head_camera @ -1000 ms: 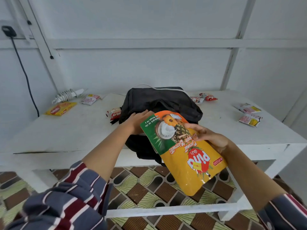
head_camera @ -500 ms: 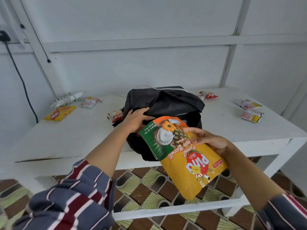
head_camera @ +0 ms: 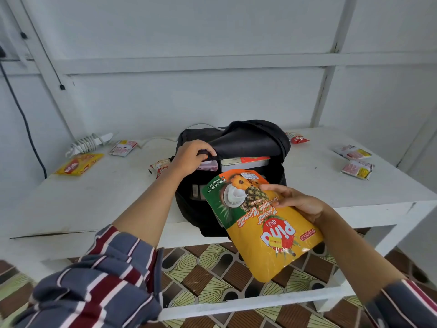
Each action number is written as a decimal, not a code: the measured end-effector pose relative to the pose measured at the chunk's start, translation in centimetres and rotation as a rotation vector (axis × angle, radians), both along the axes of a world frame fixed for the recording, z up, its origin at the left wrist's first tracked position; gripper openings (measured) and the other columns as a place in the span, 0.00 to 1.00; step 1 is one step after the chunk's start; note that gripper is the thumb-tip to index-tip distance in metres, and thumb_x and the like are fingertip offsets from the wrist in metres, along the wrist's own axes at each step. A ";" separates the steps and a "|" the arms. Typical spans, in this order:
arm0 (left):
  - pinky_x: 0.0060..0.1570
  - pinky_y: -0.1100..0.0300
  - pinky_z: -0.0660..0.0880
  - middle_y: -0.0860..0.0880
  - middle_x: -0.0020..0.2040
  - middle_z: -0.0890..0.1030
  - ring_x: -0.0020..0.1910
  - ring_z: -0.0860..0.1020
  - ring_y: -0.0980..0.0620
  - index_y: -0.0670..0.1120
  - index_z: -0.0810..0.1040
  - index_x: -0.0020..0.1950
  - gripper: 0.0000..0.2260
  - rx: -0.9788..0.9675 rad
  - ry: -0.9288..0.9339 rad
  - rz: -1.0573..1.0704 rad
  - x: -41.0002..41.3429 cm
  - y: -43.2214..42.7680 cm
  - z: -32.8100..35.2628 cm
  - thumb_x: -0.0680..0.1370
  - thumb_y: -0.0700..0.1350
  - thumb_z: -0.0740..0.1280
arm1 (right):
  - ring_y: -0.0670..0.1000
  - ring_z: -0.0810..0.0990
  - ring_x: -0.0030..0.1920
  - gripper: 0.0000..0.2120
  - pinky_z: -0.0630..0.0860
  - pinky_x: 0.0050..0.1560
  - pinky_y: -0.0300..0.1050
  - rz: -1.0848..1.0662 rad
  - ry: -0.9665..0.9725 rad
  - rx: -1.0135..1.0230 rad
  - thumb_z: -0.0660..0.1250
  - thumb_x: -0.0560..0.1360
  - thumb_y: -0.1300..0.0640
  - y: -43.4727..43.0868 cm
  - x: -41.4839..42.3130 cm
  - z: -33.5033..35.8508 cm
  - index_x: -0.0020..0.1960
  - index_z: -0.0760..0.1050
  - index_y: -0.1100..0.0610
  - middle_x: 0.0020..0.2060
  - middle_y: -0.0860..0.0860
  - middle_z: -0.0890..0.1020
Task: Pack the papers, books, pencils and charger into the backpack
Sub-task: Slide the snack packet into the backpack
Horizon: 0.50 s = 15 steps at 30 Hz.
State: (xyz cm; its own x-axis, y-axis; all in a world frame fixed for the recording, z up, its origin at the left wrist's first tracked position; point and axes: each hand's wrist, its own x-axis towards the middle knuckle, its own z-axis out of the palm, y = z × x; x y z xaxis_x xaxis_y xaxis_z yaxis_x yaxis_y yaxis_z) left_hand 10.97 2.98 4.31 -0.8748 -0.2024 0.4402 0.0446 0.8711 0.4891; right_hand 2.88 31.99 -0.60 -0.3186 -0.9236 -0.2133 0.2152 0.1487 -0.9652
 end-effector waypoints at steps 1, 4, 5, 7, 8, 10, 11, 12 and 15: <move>0.59 0.60 0.70 0.50 0.55 0.76 0.56 0.75 0.52 0.44 0.83 0.43 0.11 -0.002 0.031 0.011 -0.1 0.0 0.1 0.74 0.30 0.64 | 0.56 0.83 0.48 0.30 0.80 0.41 0.46 -0.003 0.001 0.005 0.83 0.53 0.50 0.0 -0.1 0.0 0.54 0.80 0.42 0.54 0.54 0.82; 0.60 0.64 0.64 0.43 0.64 0.68 0.63 0.69 0.49 0.40 0.83 0.40 0.13 -0.039 0.032 0.052 -0.4 -0.2 0.3 0.76 0.29 0.61 | 0.56 0.83 0.46 0.34 0.80 0.40 0.45 -0.035 0.004 0.027 0.83 0.50 0.49 0.1 -0.2 -0.1 0.55 0.79 0.44 0.52 0.53 0.83; 0.59 0.66 0.63 0.42 0.64 0.67 0.63 0.69 0.48 0.39 0.84 0.43 0.13 -0.062 0.008 0.049 -0.3 -0.2 0.4 0.77 0.30 0.60 | 0.55 0.83 0.45 0.36 0.80 0.39 0.45 -0.043 0.005 0.034 0.83 0.49 0.49 0.0 -0.3 -0.1 0.56 0.77 0.45 0.51 0.53 0.83; 0.58 0.65 0.65 0.41 0.62 0.70 0.60 0.71 0.46 0.40 0.83 0.52 0.13 -0.105 -0.034 0.037 -0.3 -0.2 0.6 0.78 0.32 0.59 | 0.56 0.83 0.45 0.38 0.80 0.39 0.45 -0.038 0.013 0.044 0.83 0.50 0.49 -0.2 -0.3 -0.2 0.58 0.75 0.47 0.52 0.54 0.83; 0.57 0.63 0.66 0.41 0.61 0.72 0.59 0.72 0.45 0.40 0.82 0.55 0.13 -0.115 -0.049 0.036 -0.3 -0.3 0.6 0.79 0.32 0.59 | 0.56 0.83 0.46 0.38 0.80 0.40 0.45 -0.034 0.019 0.050 0.83 0.50 0.49 -0.4 -0.4 -0.2 0.58 0.75 0.47 0.52 0.54 0.82; 0.57 0.59 0.68 0.42 0.60 0.72 0.58 0.73 0.45 0.41 0.80 0.59 0.14 -0.126 -0.087 0.027 -0.4 -0.4 0.7 0.79 0.33 0.58 | 0.56 0.83 0.47 0.38 0.80 0.40 0.45 -0.039 0.032 0.066 0.83 0.50 0.49 -1.0 -0.4 0.0 0.58 0.75 0.46 0.53 0.54 0.82; 0.57 0.59 0.68 0.43 0.61 0.72 0.58 0.73 0.46 0.42 0.79 0.60 0.14 -0.123 -0.120 0.010 -0.4 -0.5 0.7 0.80 0.34 0.58 | 0.56 0.83 0.47 0.38 0.80 0.40 0.45 -0.050 0.046 0.072 0.83 0.50 0.50 -1.3 -0.5 0.1 0.58 0.75 0.46 0.53 0.55 0.82; 0.57 0.60 0.67 0.44 0.61 0.71 0.59 0.72 0.47 0.42 0.78 0.62 0.14 -0.109 -0.153 -0.009 -0.4 -0.6 0.7 0.80 0.35 0.58 | 0.56 0.83 0.46 0.36 0.80 0.40 0.45 -0.064 0.066 0.075 0.82 0.52 0.51 -1.7 -0.6 0.2 0.58 0.75 0.46 0.53 0.55 0.82; 0.59 0.65 0.62 0.47 0.64 0.69 0.62 0.69 0.51 0.45 0.76 0.64 0.14 -0.025 -0.209 -0.055 -0.4 -1.3 1.5 0.79 0.40 0.62 | 0.56 0.83 0.45 0.28 0.80 0.40 0.46 -0.114 0.099 0.072 0.76 0.59 0.57 -3.0 -0.6 0.9 0.58 0.75 0.47 0.52 0.55 0.82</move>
